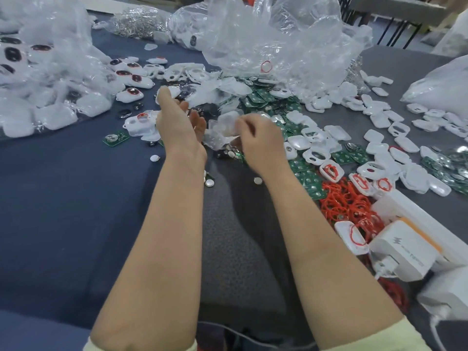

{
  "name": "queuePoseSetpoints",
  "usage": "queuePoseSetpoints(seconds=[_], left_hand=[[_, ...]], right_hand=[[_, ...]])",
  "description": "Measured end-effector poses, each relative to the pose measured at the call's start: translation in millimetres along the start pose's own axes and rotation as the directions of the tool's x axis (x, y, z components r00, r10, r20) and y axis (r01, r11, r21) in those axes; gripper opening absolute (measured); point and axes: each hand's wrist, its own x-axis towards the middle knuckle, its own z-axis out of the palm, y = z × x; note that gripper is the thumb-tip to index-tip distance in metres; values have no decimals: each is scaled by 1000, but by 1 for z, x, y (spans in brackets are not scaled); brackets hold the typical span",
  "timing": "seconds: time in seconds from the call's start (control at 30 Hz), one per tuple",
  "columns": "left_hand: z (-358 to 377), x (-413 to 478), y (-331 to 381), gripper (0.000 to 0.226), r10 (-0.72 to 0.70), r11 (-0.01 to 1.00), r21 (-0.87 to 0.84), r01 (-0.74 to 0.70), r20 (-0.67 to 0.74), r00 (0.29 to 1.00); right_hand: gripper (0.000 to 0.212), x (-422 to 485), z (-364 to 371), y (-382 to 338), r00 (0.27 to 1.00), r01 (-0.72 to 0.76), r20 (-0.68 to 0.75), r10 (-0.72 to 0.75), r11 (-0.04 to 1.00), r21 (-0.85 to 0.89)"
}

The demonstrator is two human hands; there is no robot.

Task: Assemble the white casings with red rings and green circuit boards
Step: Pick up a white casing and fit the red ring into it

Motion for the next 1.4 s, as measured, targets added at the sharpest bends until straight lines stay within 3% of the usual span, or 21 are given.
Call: queuePoseSetpoints(seconds=[0.03, 0.1, 0.2, 0.3, 0.4, 0.47, 0.53, 0.57, 0.67, 0.77, 0.87, 0.93, 1.07, 1.17, 1.23, 1.3, 1.4], left_hand=[[1, 0, -4, 28, -5, 999, 40, 4, 18, 1000], [5, -2, -14, 30, -11, 985, 170, 0, 65, 998], [14, -7, -30, 30, -39, 924, 381, -16, 136, 990], [23, -15, -46, 39, -149, 843, 537, 1, 231, 962], [27, -20, -57, 38, -165, 805, 591, -42, 292, 942], [25, -16, -60, 43, -46, 715, 666, -215, 351, 935], [17, -12, -59, 50, 143, 604, 691, -397, 396, 907], [14, -10, -58, 52, 197, 609, 671, -423, 389, 900], [11, -4, -51, 52, 148, 802, 531, -275, 270, 952], [11, -4, -51, 48, -21, 926, 371, -73, 242, 970], [13, -12, -56, 46, -166, 947, 311, 73, 286, 944], [14, -15, -55, 45, -214, 951, 283, 122, 322, 922], [13, -18, -49, 44, -166, 978, 179, 105, 377, 911], [14, -19, -47, 52, -128, 992, 58, 114, 372, 919], [14, -19, -46, 44, -124, 990, -12, 140, 393, 911], [14, -19, -46, 41, -146, 983, -39, 177, 413, 899], [14, -21, -50, 56, -235, 968, 21, 249, 415, 879]], right_hand=[[14, 2, -6, 1, 994, -110, -7, 113, 976, 188], [13, 4, -18, 5, 954, -283, 55, 296, 821, 496], [16, 6, -32, 13, 913, -370, 129, 386, 654, 660], [14, 5, -36, 19, 896, -390, 139, 421, 599, 700], [15, 2, -36, 26, 918, -358, 71, 390, 737, 574], [15, 0, -37, 29, 937, -319, 6, 349, 850, 418], [14, 1, -39, 33, 940, -287, -87, 331, 900, 327], [12, 1, -42, 35, 933, -279, -148, 329, 918, 282], [15, 3, -50, 42, 901, -298, -269, 342, 935, 191], [12, 5, -52, 45, 882, -339, -246, 401, 904, 260], [23, 10, -53, 44, 895, -332, -160, 417, 859, 389], [38, 10, -55, 43, 933, -305, -92, 348, 900, 312], [54, 6, -46, 38, 987, -155, -8, 158, 980, 128], [59, 5, -37, 29, 995, -100, 32, 96, 971, 219], [59, 4, -34, 24, 994, -87, 83, 73, 978, 189], [52, 3, -37, 21, 994, -98, 56, 92, 989, 114], [35, 2, -61, 23, 966, -223, -166, 196, 961, -163]])
